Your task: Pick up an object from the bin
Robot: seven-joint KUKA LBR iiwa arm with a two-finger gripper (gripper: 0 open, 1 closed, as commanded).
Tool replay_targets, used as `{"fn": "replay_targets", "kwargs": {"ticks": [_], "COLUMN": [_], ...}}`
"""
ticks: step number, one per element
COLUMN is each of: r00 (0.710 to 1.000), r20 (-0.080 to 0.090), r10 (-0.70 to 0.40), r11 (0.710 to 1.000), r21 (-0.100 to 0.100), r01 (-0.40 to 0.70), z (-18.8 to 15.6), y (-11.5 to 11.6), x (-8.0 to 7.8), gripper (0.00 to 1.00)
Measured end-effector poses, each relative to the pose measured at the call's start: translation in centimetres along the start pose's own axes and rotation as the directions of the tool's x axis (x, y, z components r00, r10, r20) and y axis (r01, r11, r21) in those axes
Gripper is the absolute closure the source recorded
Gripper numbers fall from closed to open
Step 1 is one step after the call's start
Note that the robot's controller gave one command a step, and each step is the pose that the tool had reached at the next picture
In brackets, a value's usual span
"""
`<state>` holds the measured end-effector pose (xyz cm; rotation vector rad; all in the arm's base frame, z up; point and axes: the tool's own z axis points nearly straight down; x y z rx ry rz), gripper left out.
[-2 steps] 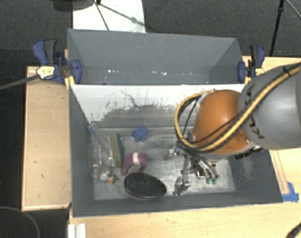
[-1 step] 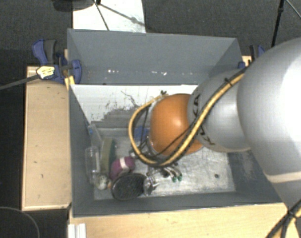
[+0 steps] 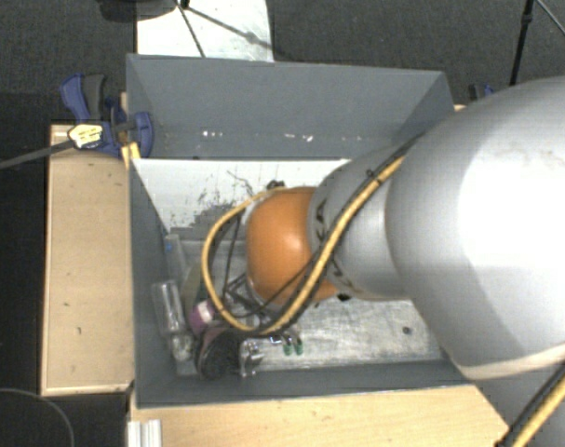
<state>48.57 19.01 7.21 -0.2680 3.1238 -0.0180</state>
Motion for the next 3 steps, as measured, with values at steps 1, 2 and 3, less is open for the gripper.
{"fn": "replay_targets", "kwargs": {"ticks": [1,2,3], "r00": [0.954,0.955,0.958], "r20": [-0.008,-0.011,0.001], "r10": [0.301,0.298,0.286], "r11": [0.954,0.955,0.958], "r21": [0.015,0.014,-0.014], "r01": [-0.301,-0.298,-0.286], "z": [0.0,0.0,-16.6], "y": [1.7,1.8,2.2], "x": [0.2,0.3,-2.4], "gripper": [0.00,1.00,1.00]}}
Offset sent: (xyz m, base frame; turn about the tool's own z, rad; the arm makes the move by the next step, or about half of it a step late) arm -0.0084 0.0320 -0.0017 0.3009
